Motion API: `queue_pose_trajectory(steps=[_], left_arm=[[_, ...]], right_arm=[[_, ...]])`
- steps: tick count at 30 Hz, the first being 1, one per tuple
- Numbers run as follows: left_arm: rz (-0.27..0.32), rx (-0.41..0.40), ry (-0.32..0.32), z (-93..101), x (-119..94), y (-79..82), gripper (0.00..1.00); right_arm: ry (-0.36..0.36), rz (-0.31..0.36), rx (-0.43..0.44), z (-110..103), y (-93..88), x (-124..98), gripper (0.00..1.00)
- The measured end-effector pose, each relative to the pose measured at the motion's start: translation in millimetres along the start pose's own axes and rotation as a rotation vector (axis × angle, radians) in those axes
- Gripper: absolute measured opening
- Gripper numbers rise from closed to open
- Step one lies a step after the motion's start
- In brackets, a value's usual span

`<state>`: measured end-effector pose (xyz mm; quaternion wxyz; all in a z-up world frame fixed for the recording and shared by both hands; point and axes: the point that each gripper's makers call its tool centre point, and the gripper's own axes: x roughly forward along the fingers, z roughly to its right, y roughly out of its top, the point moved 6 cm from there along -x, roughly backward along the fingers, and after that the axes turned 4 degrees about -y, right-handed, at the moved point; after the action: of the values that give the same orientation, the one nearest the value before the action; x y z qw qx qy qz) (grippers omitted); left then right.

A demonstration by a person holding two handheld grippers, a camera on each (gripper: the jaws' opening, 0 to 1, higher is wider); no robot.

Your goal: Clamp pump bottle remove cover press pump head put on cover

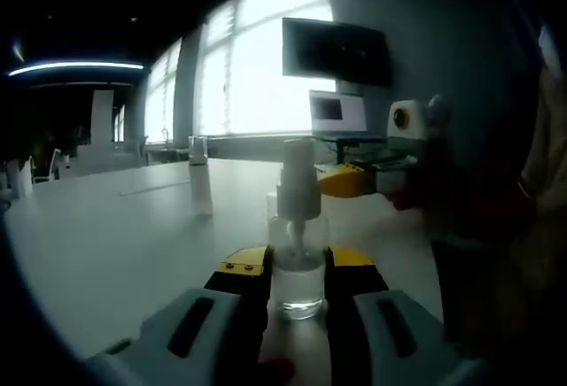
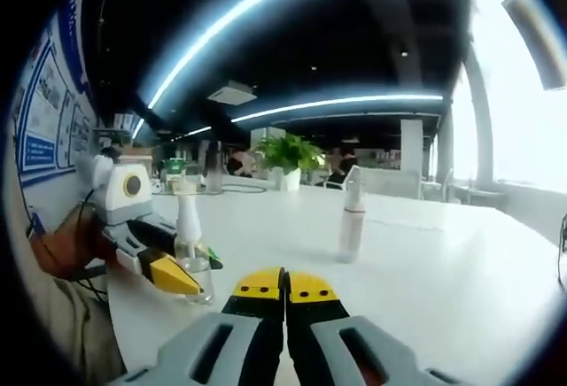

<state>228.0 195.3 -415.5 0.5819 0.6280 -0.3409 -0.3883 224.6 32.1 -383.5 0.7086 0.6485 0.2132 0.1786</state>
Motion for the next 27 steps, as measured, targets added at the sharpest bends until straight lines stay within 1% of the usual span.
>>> queue_pose_trajectory(steps=[5, 11, 14, 20, 21, 23, 27], left_arm=[[0.0, 0.002, 0.0, 0.0, 0, 0.1, 0.15], [0.0, 0.004, 0.001, 0.4, 0, 0.1, 0.15], [0.0, 0.006, 0.001, 0.7, 0, 0.2, 0.15], [0.0, 0.007, 0.001, 1.3, 0, 0.5, 0.15], [0.0, 0.009, 0.001, 1.4, 0, 0.6, 0.15], [0.0, 0.011, 0.003, 1.3, 0, 0.6, 0.15], [0.0, 0.01, 0.002, 1.6, 0, 0.6, 0.15]], right_arm=[[0.0, -0.035, -0.051, 1, 6.6, 2, 0.0], [0.01, -0.037, -0.056, 1, 19.5, -1, 0.0], [0.032, -0.044, -0.051, -1, 26.2, -1, 0.0], [0.042, -0.058, -0.123, -4, 36.2, -2, 0.0], [0.032, -0.063, -0.159, -3, 38.1, -2, 0.0], [0.031, -0.067, -0.199, -5, 41.1, -2, 0.0], [0.052, -0.077, -0.222, -9, 45.6, -2, 0.0]])
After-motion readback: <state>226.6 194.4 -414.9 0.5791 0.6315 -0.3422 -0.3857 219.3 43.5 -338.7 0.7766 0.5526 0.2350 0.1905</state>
